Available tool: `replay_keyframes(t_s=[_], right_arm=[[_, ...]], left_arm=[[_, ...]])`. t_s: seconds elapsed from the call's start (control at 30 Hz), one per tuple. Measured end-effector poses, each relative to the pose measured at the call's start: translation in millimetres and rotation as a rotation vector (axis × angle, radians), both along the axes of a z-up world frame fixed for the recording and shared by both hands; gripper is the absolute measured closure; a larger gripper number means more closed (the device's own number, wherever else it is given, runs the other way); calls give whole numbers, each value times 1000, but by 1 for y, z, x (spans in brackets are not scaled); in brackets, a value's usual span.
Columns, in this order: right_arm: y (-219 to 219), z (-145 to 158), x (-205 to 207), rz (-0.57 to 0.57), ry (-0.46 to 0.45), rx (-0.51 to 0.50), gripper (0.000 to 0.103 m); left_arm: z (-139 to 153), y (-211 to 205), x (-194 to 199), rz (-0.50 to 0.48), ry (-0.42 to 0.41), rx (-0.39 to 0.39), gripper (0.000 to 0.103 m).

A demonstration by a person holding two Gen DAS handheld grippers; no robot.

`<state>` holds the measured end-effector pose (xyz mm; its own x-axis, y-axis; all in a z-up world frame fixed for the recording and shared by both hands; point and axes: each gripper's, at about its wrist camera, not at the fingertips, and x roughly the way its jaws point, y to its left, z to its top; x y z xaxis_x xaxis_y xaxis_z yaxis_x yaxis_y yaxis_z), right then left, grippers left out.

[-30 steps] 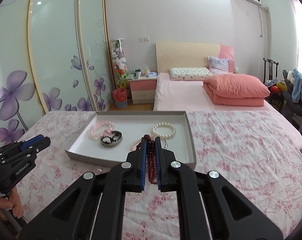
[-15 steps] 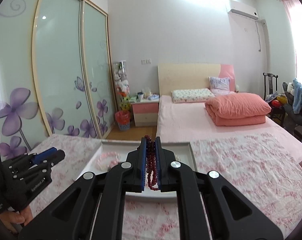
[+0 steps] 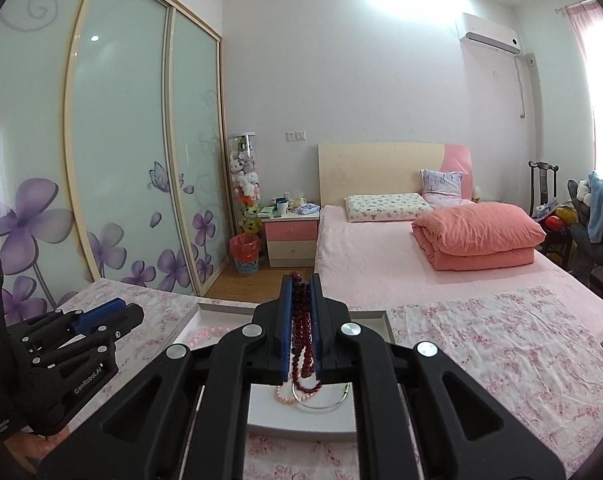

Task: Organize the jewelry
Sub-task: 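Carry the ring and necklace into the grey tray, open both tools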

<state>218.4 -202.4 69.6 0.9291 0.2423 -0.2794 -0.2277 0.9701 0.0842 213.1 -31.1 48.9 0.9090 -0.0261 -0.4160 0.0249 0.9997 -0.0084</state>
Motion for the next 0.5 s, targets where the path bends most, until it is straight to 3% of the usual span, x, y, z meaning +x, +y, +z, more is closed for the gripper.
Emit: replay_keyframes(t_s=[0.5], right_arm=[[10, -50, 76, 5, 142, 15, 94]], left_arm=[[-41, 1, 71, -28, 109, -8, 81]])
